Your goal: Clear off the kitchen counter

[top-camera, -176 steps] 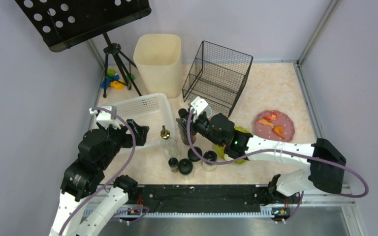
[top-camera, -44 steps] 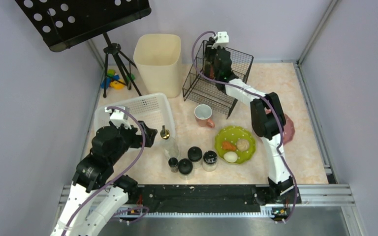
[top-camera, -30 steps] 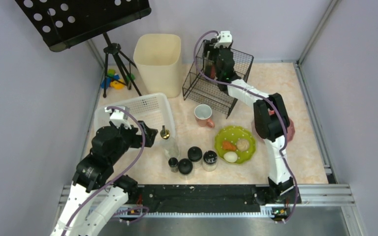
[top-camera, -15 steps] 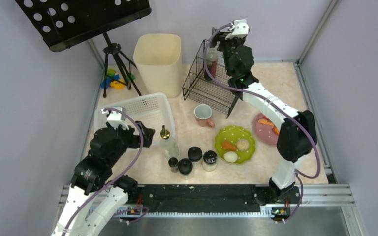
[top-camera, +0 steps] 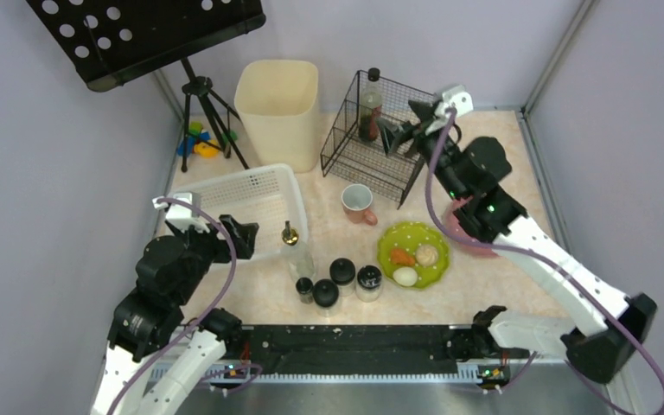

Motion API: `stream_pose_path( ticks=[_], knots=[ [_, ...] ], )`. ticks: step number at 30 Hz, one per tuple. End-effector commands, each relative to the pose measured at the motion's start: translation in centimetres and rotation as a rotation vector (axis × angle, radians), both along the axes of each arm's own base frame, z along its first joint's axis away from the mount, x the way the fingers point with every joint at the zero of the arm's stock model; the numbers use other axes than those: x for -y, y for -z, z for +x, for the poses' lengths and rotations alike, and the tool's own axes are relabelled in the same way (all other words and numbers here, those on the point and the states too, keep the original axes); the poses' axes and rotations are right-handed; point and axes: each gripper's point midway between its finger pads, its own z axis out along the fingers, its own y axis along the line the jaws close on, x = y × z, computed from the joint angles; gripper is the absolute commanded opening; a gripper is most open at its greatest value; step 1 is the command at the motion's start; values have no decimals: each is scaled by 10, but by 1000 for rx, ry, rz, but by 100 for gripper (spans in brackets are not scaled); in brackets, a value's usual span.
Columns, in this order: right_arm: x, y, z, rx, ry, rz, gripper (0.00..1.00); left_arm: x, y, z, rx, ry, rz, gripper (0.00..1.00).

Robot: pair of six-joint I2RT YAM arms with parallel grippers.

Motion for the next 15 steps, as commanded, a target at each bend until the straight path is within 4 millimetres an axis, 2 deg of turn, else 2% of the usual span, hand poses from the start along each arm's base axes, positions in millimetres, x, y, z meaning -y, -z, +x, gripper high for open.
stream_pose_path(
  ticks=[1, 4, 8, 12, 15],
  knots=[
    [-19, 32, -71, -64, -311, -84, 75, -17, -19, -1, 55, -73, 23, 99],
    [-24, 58, -99, -97, -412, -126, 75, -26, -18, 1, 72, -117, 49, 99],
    [-36, 91, -124, -125, -518, -160, 75, -33, -10, 7, 80, -158, 72, 98],
    [-62, 121, -151, -126, -633, -225, 75, -40, 5, 8, 79, -187, 95, 97],
    [-82, 134, -169, -100, -705, -261, 75, -40, 9, 4, 81, -182, 94, 97]
  ],
)
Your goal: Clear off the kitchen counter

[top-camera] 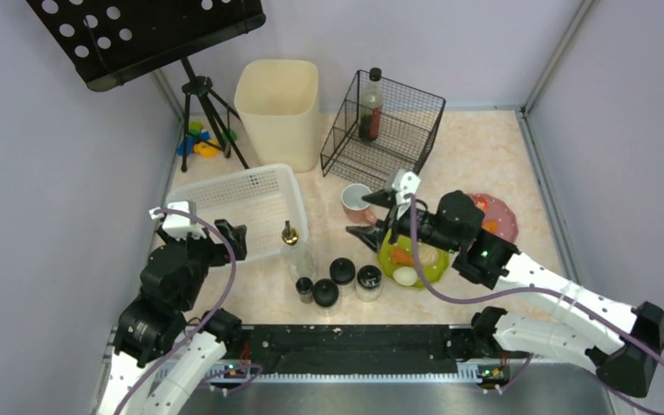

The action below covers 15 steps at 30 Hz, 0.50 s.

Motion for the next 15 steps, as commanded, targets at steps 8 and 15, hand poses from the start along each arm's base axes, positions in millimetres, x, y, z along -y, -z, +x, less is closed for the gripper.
stream_pose_path(
  ticks=[8, 15],
  knots=[
    [-71, 27, -36, 57, -195, 1, 75, -3, -5, -3, 78, 0, -11, 98],
    [-104, 37, -36, 61, -215, 51, 75, -3, -3, -3, 81, 5, -5, 98]
  ],
)
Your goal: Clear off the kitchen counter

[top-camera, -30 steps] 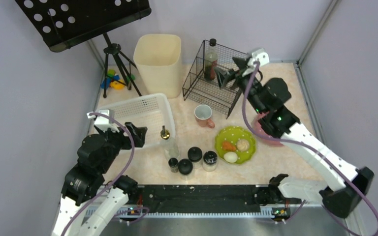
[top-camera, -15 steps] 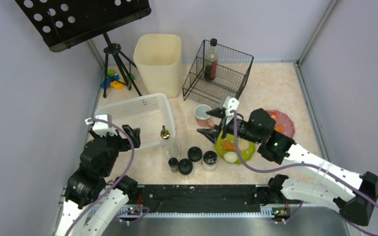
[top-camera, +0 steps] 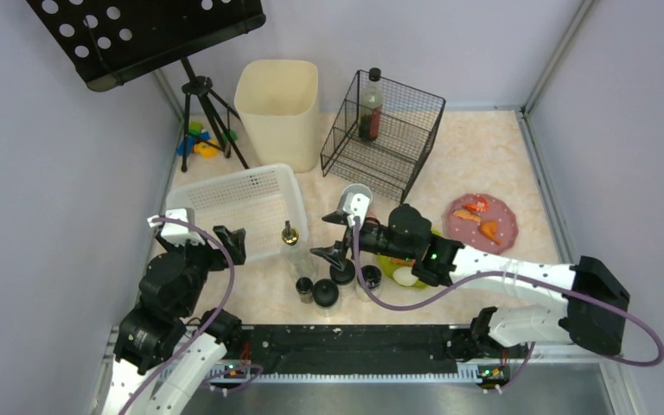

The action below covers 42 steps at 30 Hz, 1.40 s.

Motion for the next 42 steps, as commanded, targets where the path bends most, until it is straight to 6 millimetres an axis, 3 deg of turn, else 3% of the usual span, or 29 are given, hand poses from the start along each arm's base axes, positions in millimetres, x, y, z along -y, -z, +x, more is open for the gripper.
stream_pose_path(
  ticks=[1, 18, 30, 42],
  knots=[
    [-21, -26, -4, 58, -18, 130, 75, 2, -11, 3, 56, 12, -5, 98],
    [-70, -25, -26, 40, -133, 211, 73, 1, -10, 2, 66, 11, -6, 99],
    [-83, -31, -21, 30, -122, 288, 67, 0, -11, 1, 74, 5, -8, 99],
    [-94, -17, -16, -1, -116, 279, 58, -1, -11, 1, 75, 5, -8, 99]
  ],
)
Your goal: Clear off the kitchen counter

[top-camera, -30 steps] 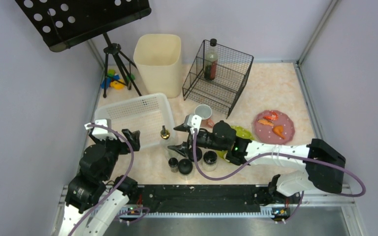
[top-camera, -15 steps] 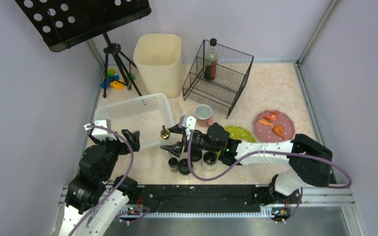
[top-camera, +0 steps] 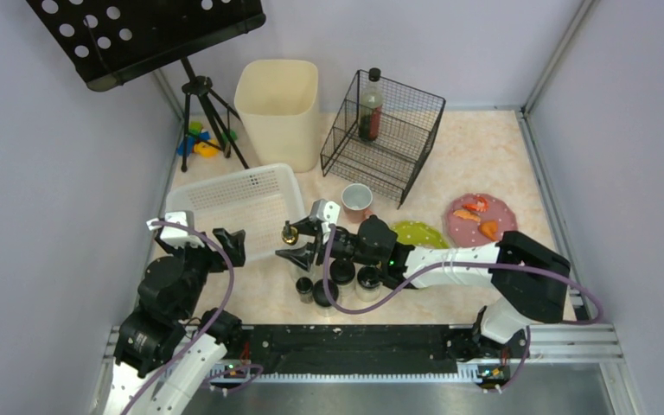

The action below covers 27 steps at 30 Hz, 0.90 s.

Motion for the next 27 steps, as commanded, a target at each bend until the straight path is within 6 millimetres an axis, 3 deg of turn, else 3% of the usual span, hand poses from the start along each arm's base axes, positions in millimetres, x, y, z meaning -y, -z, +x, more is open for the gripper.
stream_pose_path(
  ticks=[1, 7, 13, 27],
  knots=[
    [-10, -23, -5, 12, -21, 75, 55, 0, -13, 3, 59, -3, -15, 99],
    [-11, -19, -5, 5, -20, 66, 40, 0, -13, 3, 58, -4, -14, 99],
    [-12, -26, -6, 10, -25, 85, 0, 0, -12, 3, 56, -5, -14, 99],
    [-30, -52, -4, 49, -25, 161, 0, -2, -13, 2, 62, -11, -15, 99]
  ],
)
